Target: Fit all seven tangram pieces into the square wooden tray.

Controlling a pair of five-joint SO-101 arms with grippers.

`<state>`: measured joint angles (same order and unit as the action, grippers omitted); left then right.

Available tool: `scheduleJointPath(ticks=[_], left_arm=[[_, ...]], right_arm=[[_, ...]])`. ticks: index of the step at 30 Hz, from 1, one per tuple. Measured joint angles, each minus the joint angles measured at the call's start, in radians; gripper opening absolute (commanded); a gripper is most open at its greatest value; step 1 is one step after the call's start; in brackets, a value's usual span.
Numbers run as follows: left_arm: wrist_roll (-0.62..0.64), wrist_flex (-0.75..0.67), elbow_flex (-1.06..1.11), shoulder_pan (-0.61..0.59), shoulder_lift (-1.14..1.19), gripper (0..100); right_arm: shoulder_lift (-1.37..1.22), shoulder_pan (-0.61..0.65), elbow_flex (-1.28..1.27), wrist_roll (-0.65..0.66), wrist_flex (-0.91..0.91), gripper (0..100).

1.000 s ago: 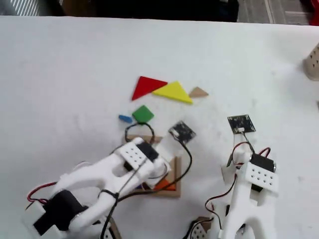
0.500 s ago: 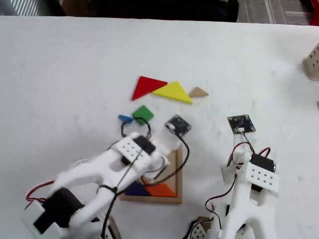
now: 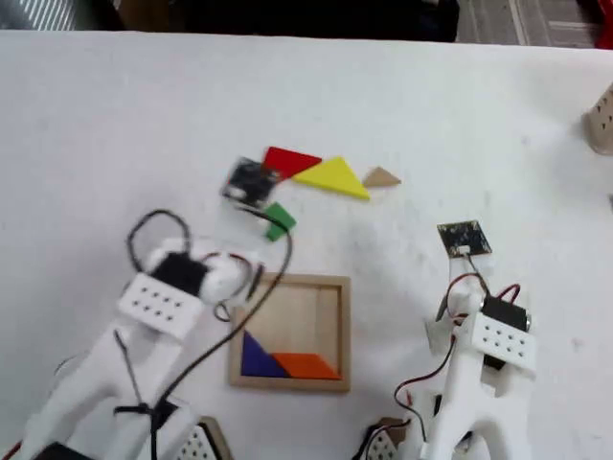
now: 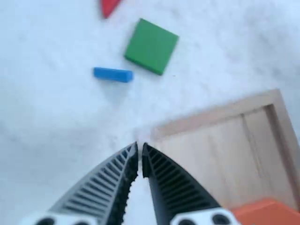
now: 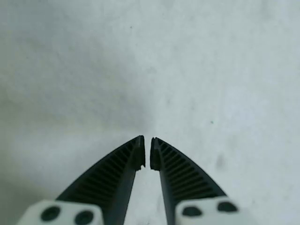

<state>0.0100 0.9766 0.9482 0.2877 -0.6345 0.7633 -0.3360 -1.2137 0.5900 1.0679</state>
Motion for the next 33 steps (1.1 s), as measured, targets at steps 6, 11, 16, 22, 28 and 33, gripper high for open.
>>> scheduleJointPath(ticks=[6,11,16,22,28,33], left_arm=[[0.000,-0.020,0.017,-0.144,0.005,17],[0.000,-0.043,-0.020,-0.181,0.196,18],[0.000,-0.044,-0.084,-0.181,0.371,18],[0.002,-0.044,-0.101,-0.160,0.430,18],[0.003,-0.071,-0.138,-0.068,0.519,14],[0.066,-0.048,-0.242,-0.057,0.629,13]], right_arm=[[0.000,0.002,0.000,0.000,0.000,3.1],[0.000,0.000,0.000,0.000,0.000,3.1],[0.000,0.000,0.000,0.000,0.000,3.1],[0.000,0.000,0.000,0.000,0.000,3.1],[0.000,0.000,0.000,0.000,0.000,3.1],[0.000,0.000,0.000,0.000,0.000,3.1]])
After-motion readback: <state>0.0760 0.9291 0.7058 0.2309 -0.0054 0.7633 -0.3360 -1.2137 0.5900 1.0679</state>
